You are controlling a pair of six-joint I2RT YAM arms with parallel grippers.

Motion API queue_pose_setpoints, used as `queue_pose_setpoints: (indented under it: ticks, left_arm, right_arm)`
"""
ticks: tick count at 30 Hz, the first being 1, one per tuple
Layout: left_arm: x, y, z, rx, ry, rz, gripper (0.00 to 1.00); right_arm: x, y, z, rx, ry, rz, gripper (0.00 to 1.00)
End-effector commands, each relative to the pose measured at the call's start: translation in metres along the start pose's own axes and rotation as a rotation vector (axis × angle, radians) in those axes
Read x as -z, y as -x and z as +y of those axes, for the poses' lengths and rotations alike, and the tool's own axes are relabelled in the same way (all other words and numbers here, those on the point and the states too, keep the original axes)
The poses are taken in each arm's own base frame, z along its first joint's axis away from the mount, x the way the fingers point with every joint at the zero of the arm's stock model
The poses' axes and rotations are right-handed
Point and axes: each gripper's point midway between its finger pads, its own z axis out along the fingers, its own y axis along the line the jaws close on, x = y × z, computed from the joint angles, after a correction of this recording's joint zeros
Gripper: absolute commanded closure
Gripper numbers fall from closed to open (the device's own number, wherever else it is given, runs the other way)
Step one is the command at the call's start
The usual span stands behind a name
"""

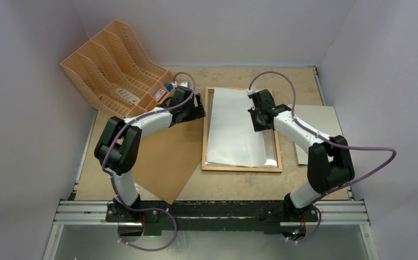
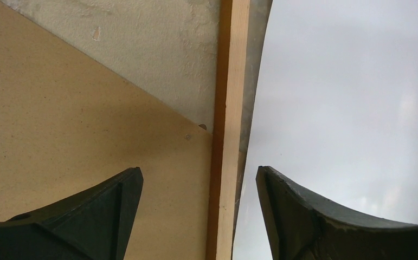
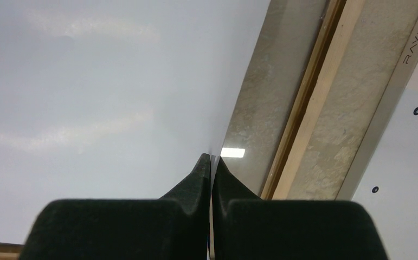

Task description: Put the photo into the frame

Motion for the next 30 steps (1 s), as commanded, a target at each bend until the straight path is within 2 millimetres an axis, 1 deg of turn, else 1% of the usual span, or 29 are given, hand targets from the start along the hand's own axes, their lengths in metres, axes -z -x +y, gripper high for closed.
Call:
queue_pose_setpoints:
  ticks: [1,9,14,19,24,30]
  left_arm:
    - [-0.003,0.011,-0.01,0.007,-0.035,-0.028,0.2]
    - [-0.014,0.006,-0.014,-0.007,-0.061,-0.008,0.22]
    - [-0.02,0.005,-0.015,-0.009,-0.061,0.001,0.25]
    - [-0.023,0.009,-0.019,-0.007,-0.074,-0.011,0.28]
    - [-0.026,0.002,-0.023,-0.004,-0.1,0.02,0.3]
    - [-0.028,-0.001,-0.02,-0.001,-0.092,0.027,0.31]
  right_arm:
    - [0.01,-0.004,0.001,0.046,-0.024,-0.019,1.0]
    - [0.013,-0.005,-0.013,0.056,-0.108,-0.035,1.0]
    - [0.009,-0.006,-0.018,0.059,-0.145,-0.023,1.0]
    - [0.007,-0.004,-0.013,0.065,-0.123,-0.019,1.0]
    - [0.004,-0.002,0.002,0.055,-0.045,-0.006,1.0]
    - [0.001,0.003,0.007,0.018,-0.029,-0.017,1.0]
